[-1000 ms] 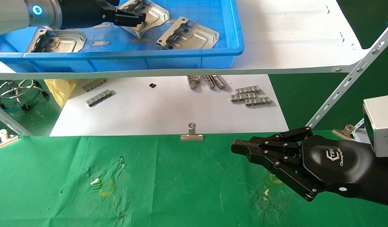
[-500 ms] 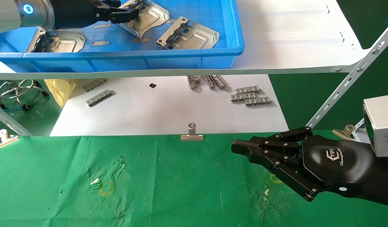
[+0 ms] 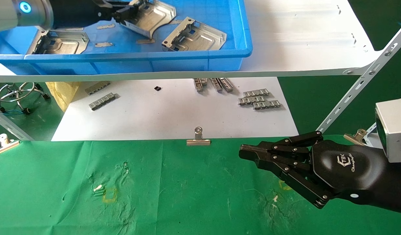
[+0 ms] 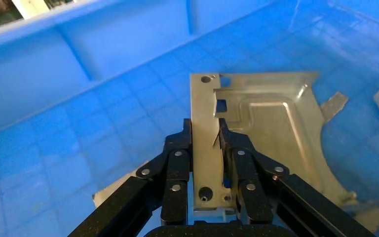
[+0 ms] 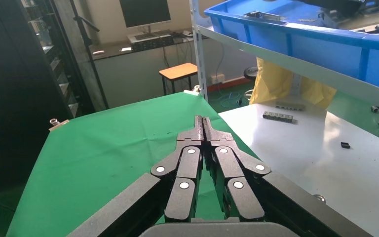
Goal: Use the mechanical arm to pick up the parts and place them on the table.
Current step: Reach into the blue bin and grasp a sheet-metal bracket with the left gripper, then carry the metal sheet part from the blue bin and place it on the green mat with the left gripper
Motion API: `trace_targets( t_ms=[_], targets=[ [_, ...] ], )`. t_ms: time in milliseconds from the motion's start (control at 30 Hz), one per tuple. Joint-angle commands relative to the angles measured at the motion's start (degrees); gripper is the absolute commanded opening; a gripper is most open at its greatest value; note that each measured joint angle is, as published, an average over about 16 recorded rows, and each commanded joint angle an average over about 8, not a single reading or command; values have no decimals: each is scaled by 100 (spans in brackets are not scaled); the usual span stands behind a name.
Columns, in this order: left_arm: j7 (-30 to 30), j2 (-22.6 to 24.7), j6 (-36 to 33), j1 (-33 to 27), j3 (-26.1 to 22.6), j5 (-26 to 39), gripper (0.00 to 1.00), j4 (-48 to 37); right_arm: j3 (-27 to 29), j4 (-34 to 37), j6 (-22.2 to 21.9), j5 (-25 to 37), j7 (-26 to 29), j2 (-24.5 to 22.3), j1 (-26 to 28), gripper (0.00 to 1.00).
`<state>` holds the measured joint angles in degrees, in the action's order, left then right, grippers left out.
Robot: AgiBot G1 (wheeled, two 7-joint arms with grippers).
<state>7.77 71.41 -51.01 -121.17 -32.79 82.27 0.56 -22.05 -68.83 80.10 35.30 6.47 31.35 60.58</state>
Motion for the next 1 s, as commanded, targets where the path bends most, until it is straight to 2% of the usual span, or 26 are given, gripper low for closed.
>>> trace_targets(
  t_ms=[33,267,567,667,1000],
  targets=[
    [1,-14,-16,-23,15,-21,0,18,0,0,0,0,0,0,0,100],
    [-288,-300,-861,-104,174,-264,0,249,0,0,0,0,0,0,0,100],
    [-1342,-959,-3336,89,421,-745,0,766,0,0,0,0,0,0,0,100],
    [-1761,-1185,-3903,279,449,-913,0,982,0,0,0,0,0,0,0,100],
    [-2681,-2271,-4092,1485,59,-1694,0,2448,0,0,0,0,0,0,0,100]
  ],
)
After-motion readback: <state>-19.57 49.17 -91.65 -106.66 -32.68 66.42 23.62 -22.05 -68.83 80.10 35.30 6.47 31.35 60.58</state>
